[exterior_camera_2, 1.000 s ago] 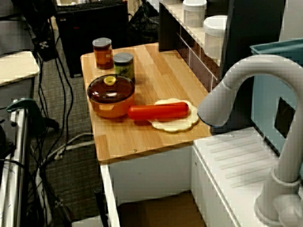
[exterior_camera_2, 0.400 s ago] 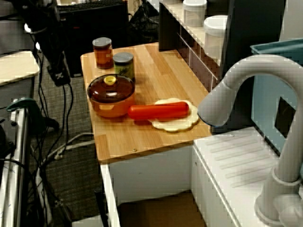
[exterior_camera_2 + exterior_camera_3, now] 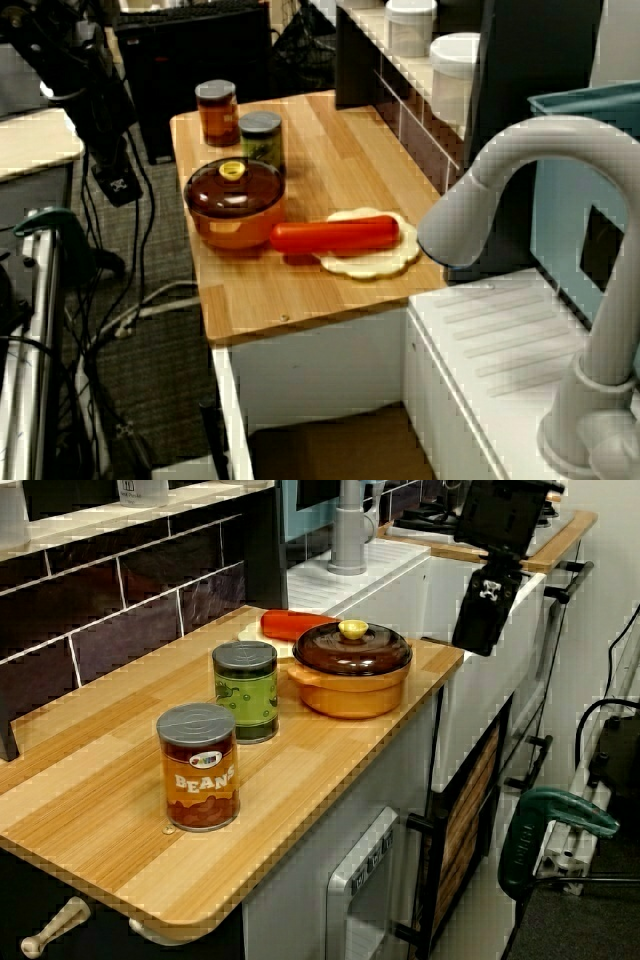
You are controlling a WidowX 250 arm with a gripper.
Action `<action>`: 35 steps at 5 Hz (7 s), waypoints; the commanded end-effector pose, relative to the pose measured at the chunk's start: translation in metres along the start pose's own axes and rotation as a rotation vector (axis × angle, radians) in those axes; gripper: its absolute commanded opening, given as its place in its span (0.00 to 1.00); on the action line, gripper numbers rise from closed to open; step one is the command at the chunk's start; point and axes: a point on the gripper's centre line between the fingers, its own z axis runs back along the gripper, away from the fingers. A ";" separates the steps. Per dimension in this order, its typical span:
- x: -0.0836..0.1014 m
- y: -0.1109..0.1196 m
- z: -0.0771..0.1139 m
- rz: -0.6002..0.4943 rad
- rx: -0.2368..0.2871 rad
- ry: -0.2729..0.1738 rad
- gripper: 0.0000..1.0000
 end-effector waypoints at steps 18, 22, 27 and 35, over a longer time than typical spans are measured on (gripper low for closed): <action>0.107 -0.022 -0.038 0.280 -0.026 -0.086 0.00; 0.132 -0.027 -0.028 0.289 -0.038 -0.117 0.00; 0.097 -0.010 0.030 0.140 -0.084 -0.006 1.00; 0.174 -0.011 0.021 -0.159 -0.181 0.044 1.00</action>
